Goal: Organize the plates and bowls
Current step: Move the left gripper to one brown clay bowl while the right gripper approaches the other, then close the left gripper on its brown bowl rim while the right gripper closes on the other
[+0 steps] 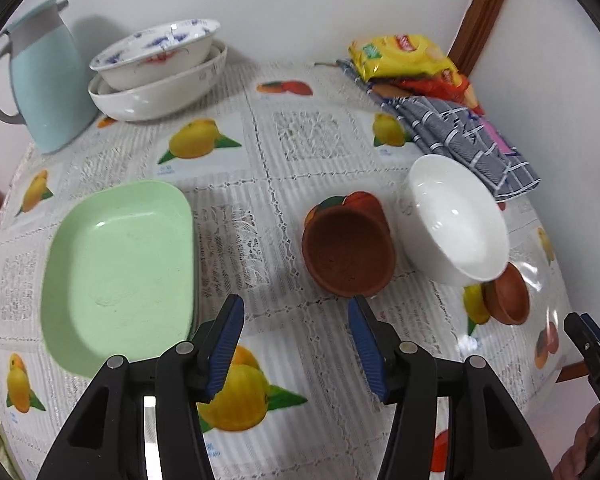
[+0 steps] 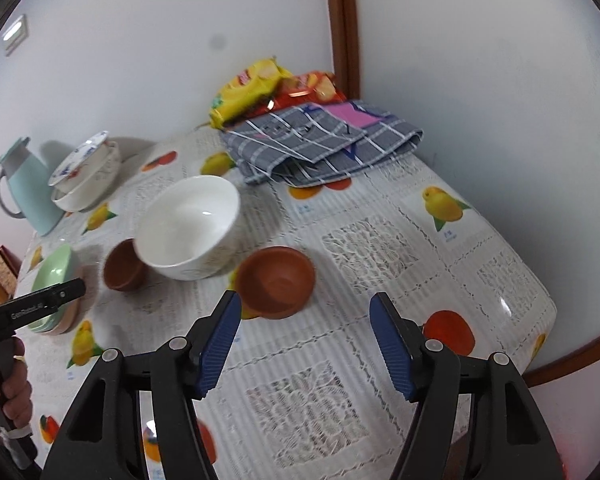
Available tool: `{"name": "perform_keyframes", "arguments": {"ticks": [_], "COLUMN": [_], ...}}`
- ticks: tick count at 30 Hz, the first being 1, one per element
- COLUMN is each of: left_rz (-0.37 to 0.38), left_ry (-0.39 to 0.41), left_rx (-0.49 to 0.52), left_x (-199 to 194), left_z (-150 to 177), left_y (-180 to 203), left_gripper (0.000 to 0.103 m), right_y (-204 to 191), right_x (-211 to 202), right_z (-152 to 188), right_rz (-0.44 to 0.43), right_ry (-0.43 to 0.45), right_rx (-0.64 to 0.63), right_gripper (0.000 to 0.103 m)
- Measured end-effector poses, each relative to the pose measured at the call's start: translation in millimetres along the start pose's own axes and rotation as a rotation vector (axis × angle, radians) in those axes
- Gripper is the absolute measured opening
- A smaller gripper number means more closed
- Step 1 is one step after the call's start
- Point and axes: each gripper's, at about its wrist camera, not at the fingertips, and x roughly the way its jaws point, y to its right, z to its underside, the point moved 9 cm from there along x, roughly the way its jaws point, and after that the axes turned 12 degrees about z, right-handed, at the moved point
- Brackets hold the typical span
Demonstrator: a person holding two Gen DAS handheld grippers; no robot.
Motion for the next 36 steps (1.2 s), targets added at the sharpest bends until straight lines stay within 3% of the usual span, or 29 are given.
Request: {"name": "perform_keyframes", "arguments": {"ticks": [12,20,29,36], "left_rz": [0.011,-0.036,-0.035,-0.011], "left_ry": [0.011,0.017,0.009,0.016], "left_rx": [-0.048,-0.027,0.018,0.026], "left_x": [44.5,61.3,71.1,73.5], "left_z": [-24.5,-28.4,-36.0,-36.8], "left_y": [-2.0,-5.9,2.8,6.4], "left_gripper": [0.052,0.052,0.051,0.032], "right_y": [11.6,0.9,-10.0,-11.8], "right_x": [65.7,92.1,101.5,104.6], "right_z": [-2.0,4.2,0.8,-1.3], "right_rz": [0.003,-0.025,-0.024,-0.027], "right_ry": [-0.092,-0.141,-0.135,-0.123], "right_rx": [0.037,0.024,0.0,-0.002], "right_gripper": [0.066,0.066,0.045,0.04]}}
